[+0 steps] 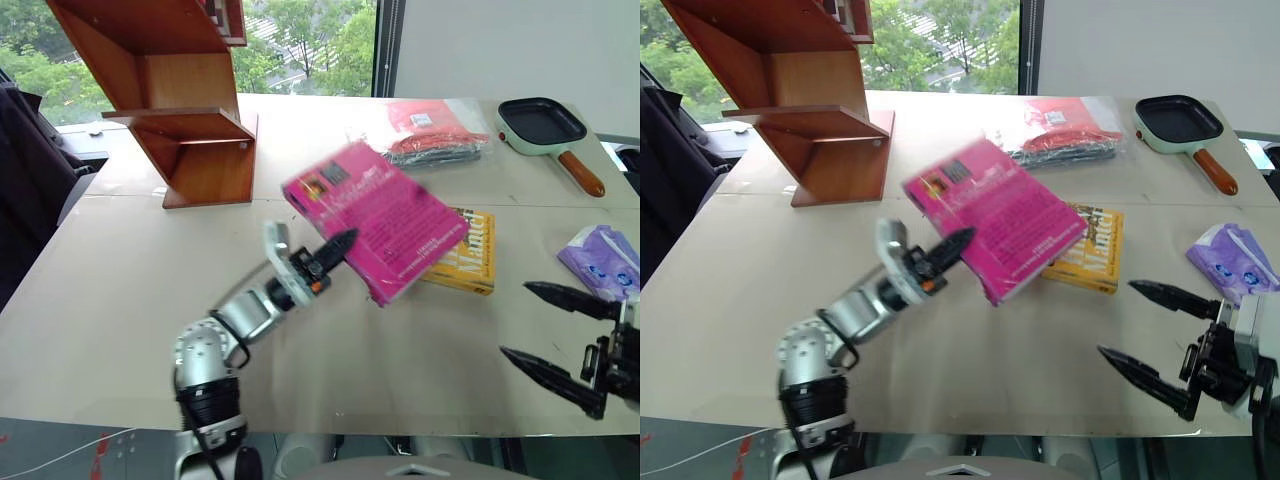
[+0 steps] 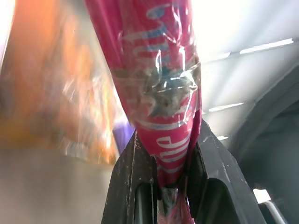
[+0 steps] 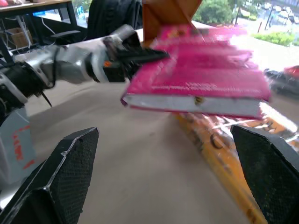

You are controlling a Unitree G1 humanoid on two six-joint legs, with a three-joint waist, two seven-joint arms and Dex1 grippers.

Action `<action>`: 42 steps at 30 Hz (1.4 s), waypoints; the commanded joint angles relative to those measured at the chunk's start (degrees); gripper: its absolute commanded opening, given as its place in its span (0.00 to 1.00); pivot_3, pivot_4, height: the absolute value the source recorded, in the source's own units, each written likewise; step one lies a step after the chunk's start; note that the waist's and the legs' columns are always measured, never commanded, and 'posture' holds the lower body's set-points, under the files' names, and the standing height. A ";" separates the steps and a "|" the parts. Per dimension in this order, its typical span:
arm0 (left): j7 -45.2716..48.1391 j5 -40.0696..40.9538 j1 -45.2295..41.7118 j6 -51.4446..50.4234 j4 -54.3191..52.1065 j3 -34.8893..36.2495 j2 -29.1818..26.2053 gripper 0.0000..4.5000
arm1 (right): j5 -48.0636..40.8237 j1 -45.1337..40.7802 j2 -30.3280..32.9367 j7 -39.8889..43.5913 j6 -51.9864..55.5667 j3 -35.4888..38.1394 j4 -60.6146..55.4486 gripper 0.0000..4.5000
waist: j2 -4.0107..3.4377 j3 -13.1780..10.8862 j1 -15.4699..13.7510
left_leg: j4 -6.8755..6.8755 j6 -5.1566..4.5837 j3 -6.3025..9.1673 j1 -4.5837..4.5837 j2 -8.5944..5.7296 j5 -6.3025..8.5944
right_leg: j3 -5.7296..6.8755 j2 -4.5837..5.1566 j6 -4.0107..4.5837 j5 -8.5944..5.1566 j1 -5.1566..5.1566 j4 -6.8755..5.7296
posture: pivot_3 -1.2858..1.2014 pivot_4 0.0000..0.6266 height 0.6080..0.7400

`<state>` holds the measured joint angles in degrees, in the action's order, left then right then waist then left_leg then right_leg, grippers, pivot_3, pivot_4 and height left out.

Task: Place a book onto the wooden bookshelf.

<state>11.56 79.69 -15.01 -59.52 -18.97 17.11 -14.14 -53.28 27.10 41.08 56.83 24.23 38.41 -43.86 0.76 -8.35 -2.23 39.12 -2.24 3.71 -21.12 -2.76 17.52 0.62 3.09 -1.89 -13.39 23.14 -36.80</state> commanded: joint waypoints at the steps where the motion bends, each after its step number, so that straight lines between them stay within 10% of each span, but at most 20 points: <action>1: 2.12 -15.55 -6.21 7.86 -10.75 -4.03 -8.11 0.05 | -2.42 -6.60 2.56 -0.75 0.57 -0.94 5.61 1.00 | -0.03 -0.02 -0.29 | 0.00 0.00 0.00 0.01 -0.04 0.00 | 0.00 0.02 0.01 0.00 -0.01 0.00 | 0.52 0.24 0.85; 14: 7.69 -85.02 -23.11 36.40 -12.29 -22.44 -48.51 0.05 | 1.45 -39.13 6.25 5.70 -1.37 -13.11 31.05 1.00 | 0.21 -0.66 0.99 | -0.30 0.00 -0.13 -0.63 -0.09 -0.03 | -0.11 -0.02 0.00 0.05 0.76 0.10 | 0.52 0.24 0.85; 24: 8.87 -101.43 -13.30 39.94 -3.27 -14.74 -57.91 0.05 | -3.55 -52.10 1.35 2.21 4.75 -17.26 31.84 1.00 | 0.25 -0.99 1.16 | -0.38 0.00 0.00 -0.72 -0.05 -0.03 | 0.01 0.02 -0.01 0.05 0.86 0.05 | 0.52 0.24 0.85; 41: 27.98 -110.04 -32.26 48.60 27.47 -26.55 -57.32 0.05 | -4.47 -49.62 -1.25 -3.82 6.33 -15.69 25.31 1.00 | 0.21 -1.01 1.48 | 0.03 -0.03 0.01 -0.93 -0.16 -0.02 | 0.05 0.08 -0.03 0.06 0.99 -0.23 | 0.52 0.24 0.85; 42: 28.39 -110.72 -33.70 48.39 28.49 -26.91 -56.86 0.16 | -4.45 -49.33 -1.25 -4.15 6.31 -15.49 25.07 1.00 | 0.21 -1.01 1.54 | 0.05 -0.03 -0.01 -0.91 -0.16 -0.02 | 0.03 0.08 -0.03 0.07 0.99 -0.26 | 0.52 0.24 0.85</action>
<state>39.52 -28.91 -46.42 -10.88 8.19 -10.57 -70.39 -56.88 -22.43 39.48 53.36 31.02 21.09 -16.96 0.97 -9.35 -0.69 39.17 -2.27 3.70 -22.04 -2.92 17.50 0.65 3.15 -1.93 -13.33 24.14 -37.07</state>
